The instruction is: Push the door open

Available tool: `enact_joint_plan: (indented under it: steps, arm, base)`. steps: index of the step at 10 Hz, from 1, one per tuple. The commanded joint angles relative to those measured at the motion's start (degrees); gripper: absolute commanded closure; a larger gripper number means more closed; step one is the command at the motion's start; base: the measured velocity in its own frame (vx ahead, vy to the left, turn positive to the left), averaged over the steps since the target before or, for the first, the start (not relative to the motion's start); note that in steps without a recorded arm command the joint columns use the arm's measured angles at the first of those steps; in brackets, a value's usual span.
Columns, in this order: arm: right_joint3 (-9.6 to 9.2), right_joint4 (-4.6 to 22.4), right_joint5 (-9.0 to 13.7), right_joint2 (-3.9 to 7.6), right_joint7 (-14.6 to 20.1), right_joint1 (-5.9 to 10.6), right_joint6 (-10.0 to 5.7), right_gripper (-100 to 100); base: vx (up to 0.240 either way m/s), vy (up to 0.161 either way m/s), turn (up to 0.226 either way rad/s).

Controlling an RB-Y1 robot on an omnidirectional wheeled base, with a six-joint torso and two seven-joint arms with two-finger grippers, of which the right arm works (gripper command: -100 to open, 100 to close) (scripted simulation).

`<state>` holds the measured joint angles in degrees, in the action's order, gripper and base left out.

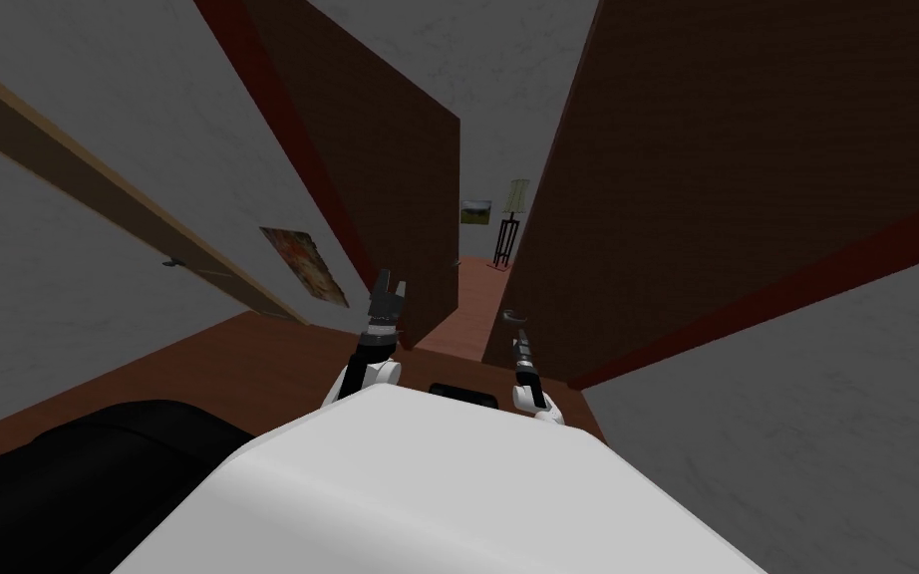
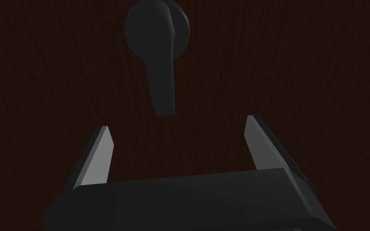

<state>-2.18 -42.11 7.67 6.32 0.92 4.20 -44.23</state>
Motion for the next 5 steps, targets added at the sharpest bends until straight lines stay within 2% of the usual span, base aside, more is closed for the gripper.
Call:
enact_joint_plan:
  steps: [1, 5]
  arm:
    - [0.20, 0.21, 0.06, -0.06, -0.10, 0.04, -0.16, -100]
    - [0.69, 0.88, 0.19, -0.24, -0.33, 0.19, -0.59, -100]
  base:
    - [0.194, -0.017, 0.034]
    - [0.191, -0.025, 0.026]
